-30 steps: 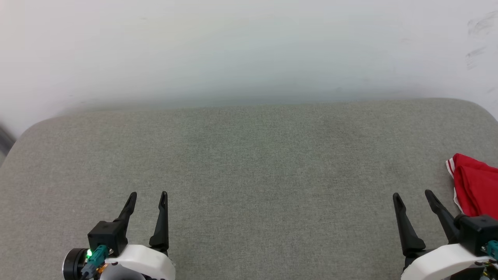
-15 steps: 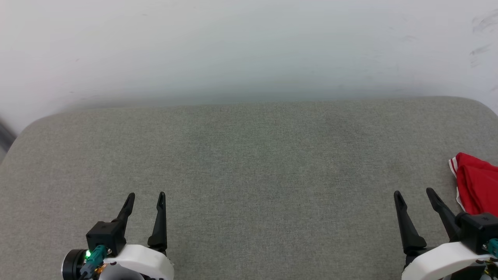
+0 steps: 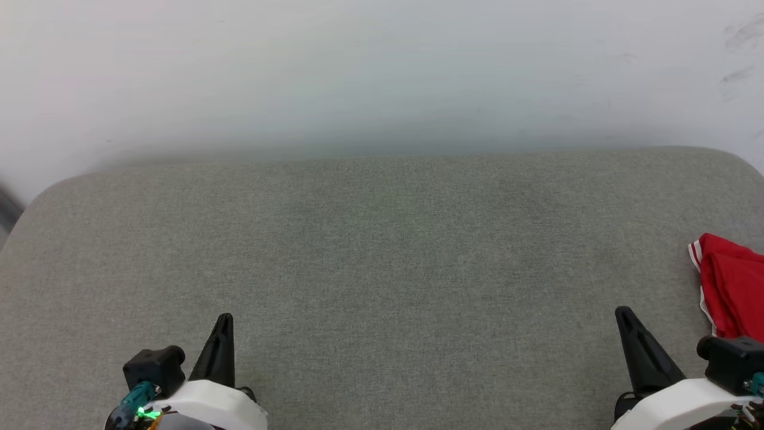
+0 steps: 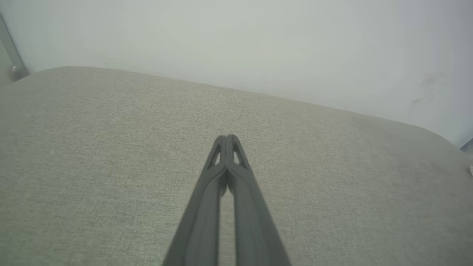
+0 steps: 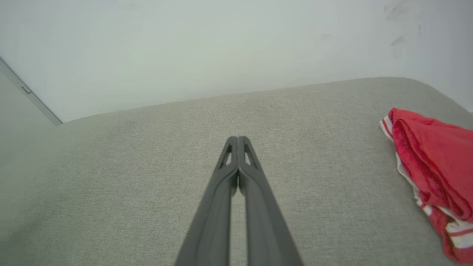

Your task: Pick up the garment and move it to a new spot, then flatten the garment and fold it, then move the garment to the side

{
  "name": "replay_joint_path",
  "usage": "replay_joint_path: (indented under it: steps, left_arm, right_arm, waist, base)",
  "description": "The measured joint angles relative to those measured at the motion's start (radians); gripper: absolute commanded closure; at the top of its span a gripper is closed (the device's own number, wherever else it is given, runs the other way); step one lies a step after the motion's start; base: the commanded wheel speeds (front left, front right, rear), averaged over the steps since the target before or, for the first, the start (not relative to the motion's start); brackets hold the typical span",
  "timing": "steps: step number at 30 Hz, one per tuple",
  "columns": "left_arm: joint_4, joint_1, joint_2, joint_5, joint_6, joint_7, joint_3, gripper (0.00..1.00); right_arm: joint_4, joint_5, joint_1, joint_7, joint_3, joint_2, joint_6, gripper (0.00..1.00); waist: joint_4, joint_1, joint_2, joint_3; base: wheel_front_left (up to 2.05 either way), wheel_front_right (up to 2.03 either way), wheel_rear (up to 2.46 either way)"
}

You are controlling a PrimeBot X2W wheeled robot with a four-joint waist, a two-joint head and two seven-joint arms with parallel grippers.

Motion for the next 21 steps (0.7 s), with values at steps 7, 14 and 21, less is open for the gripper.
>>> replay_joint_path:
  steps: [7,14,21]
  left_arm:
    - [0.01,-0.001,-0.023,-0.104,-0.029,0.029,0.038,1.0]
    - [0.019,-0.006,-0.044,-0.197,-0.054,0.053,0.073,1.0]
    - [0.026,-0.016,-0.06,-0.285,-0.08,0.081,0.106,1.0]
  right_arm:
    - [0.04,0.14,-0.021,-0.005,-0.001,-0.002,0.0,1.0]
    - [0.076,0.267,-0.044,-0.014,-0.002,-0.005,0.0,1.0]
    - [0.108,0.383,-0.06,-0.021,-0.004,-0.007,0.0,1.0]
  waist:
    - [0.001,0.0,0.0,0.0]
    - [0.002,0.0,0.0,0.0]
    - [0.003,0.0,0.0,0.0]
  base:
    - [0.0,0.0,0.0]
    - [0.0,0.0,0.0]
    - [0.0,0.0,0.0]
